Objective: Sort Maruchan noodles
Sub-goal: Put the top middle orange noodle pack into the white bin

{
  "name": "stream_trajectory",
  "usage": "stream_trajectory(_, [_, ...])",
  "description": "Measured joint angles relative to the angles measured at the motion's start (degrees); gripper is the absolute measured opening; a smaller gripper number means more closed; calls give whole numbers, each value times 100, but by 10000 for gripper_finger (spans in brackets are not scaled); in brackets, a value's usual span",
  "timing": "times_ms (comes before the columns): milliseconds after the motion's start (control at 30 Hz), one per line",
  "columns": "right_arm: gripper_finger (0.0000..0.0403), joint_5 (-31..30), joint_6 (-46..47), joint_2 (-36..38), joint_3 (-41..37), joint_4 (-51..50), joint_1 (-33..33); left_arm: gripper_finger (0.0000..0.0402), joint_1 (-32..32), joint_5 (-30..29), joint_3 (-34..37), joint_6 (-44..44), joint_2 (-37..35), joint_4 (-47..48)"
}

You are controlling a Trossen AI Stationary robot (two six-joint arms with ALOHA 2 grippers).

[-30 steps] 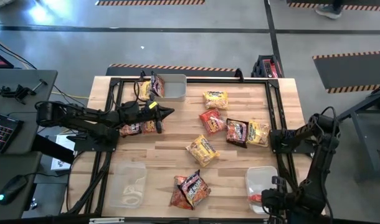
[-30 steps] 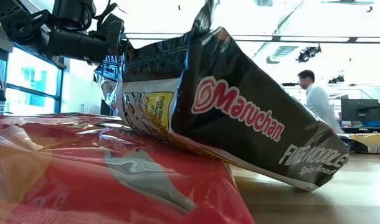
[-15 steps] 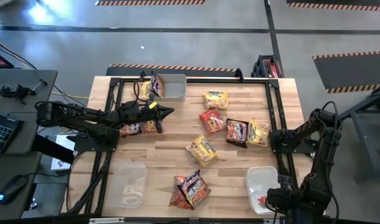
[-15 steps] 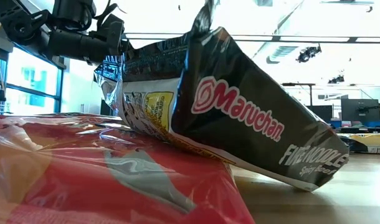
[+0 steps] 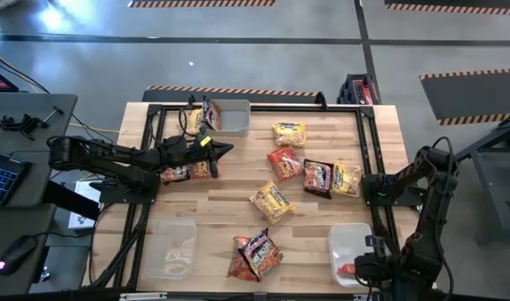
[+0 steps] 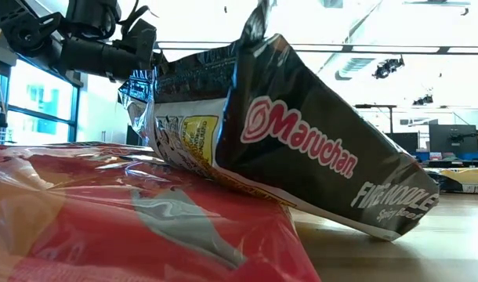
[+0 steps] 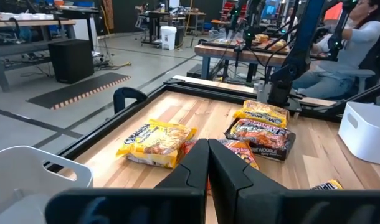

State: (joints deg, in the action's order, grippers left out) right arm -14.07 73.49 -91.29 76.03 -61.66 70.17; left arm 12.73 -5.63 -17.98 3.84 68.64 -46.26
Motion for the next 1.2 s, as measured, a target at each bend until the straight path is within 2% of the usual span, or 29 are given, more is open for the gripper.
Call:
stream_trajectory(133, [83,-192,114,-59,0,17,-29,0,-1,0,0,0,0,-1])
stream_trajectory(933, [83,-414,702,-76,197,109,-569,1,-1,2,0,-58,0,7])
stream_trajectory(1200, [83,-623,709,-76,528,-115,-656,1,-1,4,0,-59,0,9])
